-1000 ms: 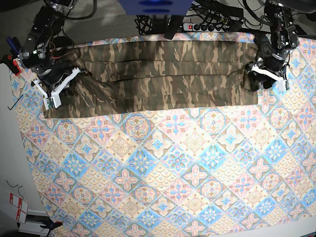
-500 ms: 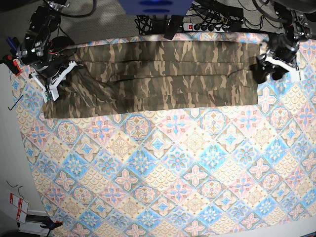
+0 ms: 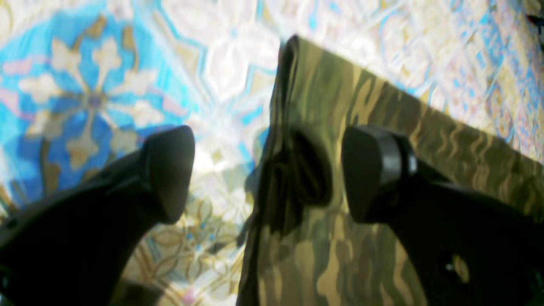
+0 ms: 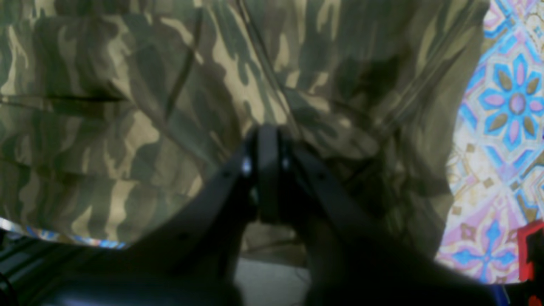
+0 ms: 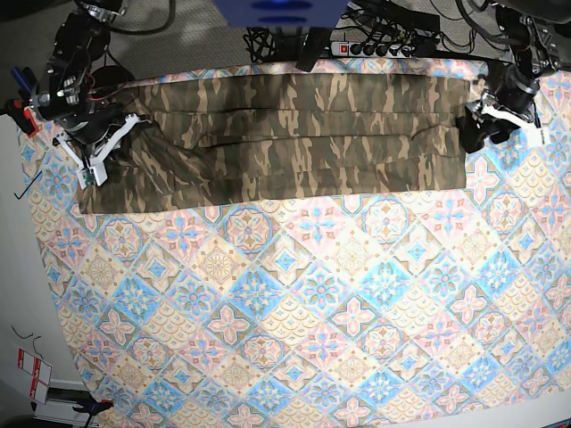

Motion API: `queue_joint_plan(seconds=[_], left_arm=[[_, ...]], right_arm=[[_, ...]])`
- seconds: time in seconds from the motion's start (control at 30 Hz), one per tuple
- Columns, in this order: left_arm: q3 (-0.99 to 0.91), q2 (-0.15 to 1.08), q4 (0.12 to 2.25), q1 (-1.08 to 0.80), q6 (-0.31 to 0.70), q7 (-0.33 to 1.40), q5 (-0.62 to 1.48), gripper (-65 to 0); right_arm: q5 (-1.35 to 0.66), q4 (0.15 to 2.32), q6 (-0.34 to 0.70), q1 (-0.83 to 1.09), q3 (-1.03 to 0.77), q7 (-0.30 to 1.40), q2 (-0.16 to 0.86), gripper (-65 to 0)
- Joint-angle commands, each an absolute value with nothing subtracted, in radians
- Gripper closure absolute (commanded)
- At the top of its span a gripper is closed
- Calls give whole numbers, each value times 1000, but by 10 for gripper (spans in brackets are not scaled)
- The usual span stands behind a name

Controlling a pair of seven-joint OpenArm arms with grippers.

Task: Fold the T-shirt properly
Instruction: 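Regrasp the strip end with the left gripper and tug it outward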

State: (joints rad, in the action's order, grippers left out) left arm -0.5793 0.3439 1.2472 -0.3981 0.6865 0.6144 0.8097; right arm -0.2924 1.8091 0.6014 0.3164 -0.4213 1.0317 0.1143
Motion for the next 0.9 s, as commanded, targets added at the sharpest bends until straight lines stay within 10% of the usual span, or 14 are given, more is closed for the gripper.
queue_joint_plan(seconds=[0.0, 0.47, 0.87], left_arm=[[-567, 358, 1259, -401, 698, 601, 823, -533], [-440, 329, 1107, -315, 698, 590, 802, -520], [-493, 294, 1104, -265, 698, 595, 679, 0]], right_arm=[[-305, 1830, 605, 314, -423, 1012, 124, 0], [-305, 1833, 605, 315, -429, 1012, 122, 0], [-305, 1833, 605, 314, -426, 1012, 122, 0]])
